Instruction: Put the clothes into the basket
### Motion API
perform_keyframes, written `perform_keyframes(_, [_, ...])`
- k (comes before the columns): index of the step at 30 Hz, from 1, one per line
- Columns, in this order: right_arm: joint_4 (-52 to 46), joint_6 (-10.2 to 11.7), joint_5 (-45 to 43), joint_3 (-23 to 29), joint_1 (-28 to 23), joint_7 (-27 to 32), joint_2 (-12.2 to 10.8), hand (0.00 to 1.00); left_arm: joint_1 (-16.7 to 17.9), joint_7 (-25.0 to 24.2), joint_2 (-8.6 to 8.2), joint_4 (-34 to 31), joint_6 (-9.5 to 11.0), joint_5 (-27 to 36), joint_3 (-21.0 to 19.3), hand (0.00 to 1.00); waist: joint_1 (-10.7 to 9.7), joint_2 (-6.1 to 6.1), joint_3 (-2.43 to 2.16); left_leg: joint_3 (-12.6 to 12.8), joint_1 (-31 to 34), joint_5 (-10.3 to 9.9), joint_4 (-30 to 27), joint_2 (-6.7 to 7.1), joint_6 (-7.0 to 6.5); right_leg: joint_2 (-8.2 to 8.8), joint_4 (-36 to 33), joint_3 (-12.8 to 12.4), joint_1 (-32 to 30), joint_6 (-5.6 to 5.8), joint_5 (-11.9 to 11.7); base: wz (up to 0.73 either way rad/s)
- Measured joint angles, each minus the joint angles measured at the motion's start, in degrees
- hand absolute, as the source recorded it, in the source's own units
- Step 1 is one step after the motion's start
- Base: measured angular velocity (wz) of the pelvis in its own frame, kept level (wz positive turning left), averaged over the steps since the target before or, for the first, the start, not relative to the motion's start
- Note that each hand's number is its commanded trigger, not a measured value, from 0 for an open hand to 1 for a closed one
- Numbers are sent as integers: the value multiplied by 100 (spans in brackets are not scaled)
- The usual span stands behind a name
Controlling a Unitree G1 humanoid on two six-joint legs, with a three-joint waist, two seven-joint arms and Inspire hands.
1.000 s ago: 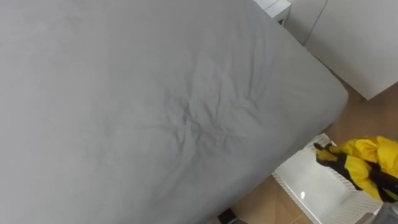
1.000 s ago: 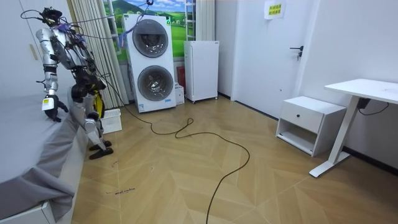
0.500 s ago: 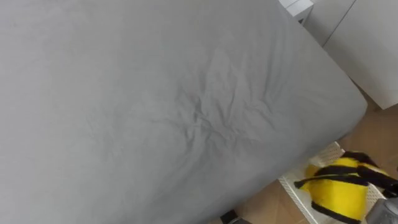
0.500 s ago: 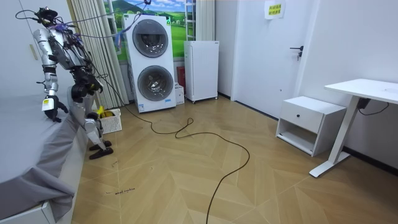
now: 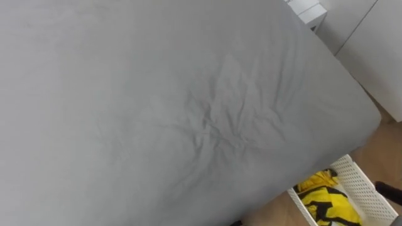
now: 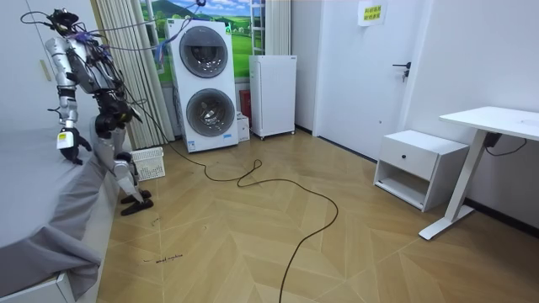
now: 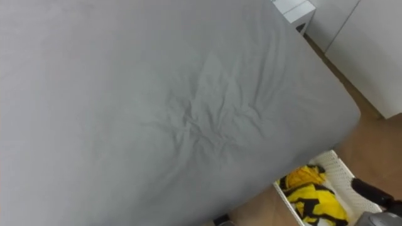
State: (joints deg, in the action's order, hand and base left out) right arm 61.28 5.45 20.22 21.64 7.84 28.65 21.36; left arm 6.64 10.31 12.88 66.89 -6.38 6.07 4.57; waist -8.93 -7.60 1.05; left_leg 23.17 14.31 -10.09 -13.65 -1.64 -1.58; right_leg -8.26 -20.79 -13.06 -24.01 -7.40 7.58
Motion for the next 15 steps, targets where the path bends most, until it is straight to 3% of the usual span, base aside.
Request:
perform_keyframes(4, [-230,2,2,-26,-294,13,11,0,207,-97,32,-311,55,2,-1,0,-15,30,3,-265,-263,1,6,27,2,65,22,189,347,-33,125,26])
perform_keyframes(8, [-258,2,185,-287,-359,2,-1,0,312,-104,34,-431,113,-11,-10,0,17,106,6,-330,-520,7,65,31,15,94,173,352,687,-62,151,28])
perform_keyframes(11, [-355,27,267,-483,-537,-135,-158,0,318,-105,38,-511,147,-122,-32,0,31,185,3,-481,-755,25,183,34,43,126,398,595,1027,-87,146,48])
perform_keyframes(14, [-307,-31,325,-840,-753,-427,-538,0,346,-26,40,-580,162,-204,-186,0,88,370,-45,-762,-1000,48,286,40,78,166,646,904,1412,-125,167,54])
perform_keyframes(15, [-239,-71,379,-1061,-862,-605,-649,0,413,34,37,-713,167,-212,-200,0,140,441,-81,-803,-1074,59,299,45,96,169,763,957,1561,-135,168,58])
